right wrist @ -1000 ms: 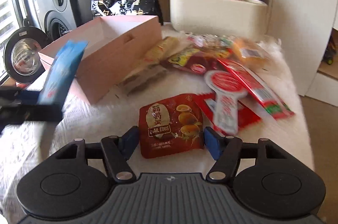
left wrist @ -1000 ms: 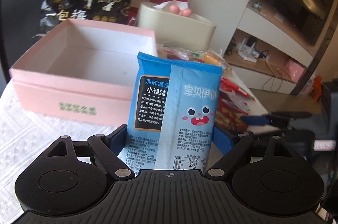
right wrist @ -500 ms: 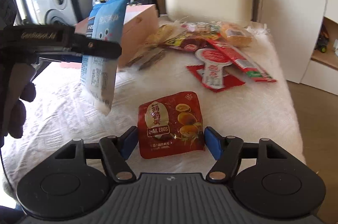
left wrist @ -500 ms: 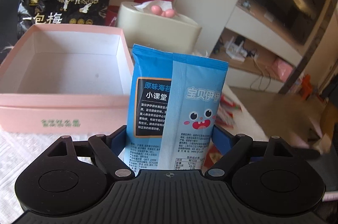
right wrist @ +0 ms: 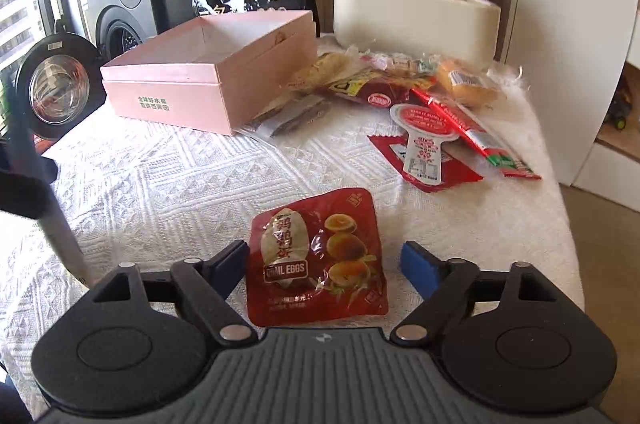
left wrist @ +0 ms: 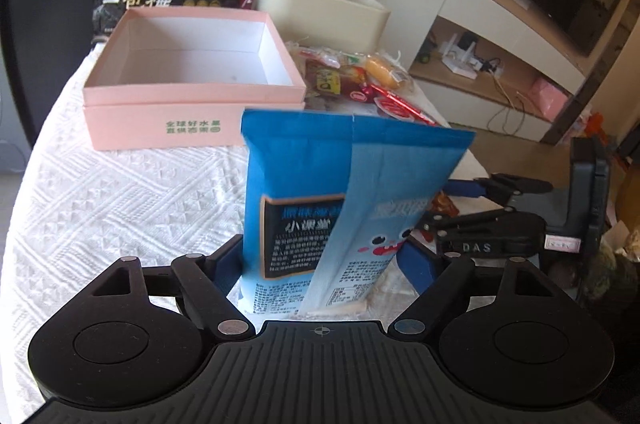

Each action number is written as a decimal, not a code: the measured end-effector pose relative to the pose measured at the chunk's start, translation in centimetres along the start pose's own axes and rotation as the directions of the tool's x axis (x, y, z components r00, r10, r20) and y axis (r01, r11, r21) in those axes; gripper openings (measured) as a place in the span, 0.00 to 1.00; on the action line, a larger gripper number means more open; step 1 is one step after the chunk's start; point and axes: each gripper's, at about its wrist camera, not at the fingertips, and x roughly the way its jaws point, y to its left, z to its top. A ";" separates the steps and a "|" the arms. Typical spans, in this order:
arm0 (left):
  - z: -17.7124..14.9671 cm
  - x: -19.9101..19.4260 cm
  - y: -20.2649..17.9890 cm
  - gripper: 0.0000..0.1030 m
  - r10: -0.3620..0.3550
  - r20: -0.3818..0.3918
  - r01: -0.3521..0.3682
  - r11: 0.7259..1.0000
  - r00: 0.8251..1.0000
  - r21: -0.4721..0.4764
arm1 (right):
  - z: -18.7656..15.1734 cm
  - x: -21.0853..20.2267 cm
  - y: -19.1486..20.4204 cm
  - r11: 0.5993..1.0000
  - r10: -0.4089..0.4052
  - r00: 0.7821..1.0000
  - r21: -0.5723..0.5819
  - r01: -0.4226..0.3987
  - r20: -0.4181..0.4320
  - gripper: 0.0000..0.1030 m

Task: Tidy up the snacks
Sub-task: 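Grasp the red quail-egg packet with the right tool while the left tool holds the blue packet, then carry both packets over the pink box and lower them inside with both tools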

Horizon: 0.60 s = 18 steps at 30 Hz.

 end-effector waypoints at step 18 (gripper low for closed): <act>8.8 -9.1 1.3 0.83 0.082 0.206 -0.104 0.989 0.975 0.103 | 9.4 -10.1 6.5 0.968 0.196 0.952 -0.201 -0.149 0.236 0.68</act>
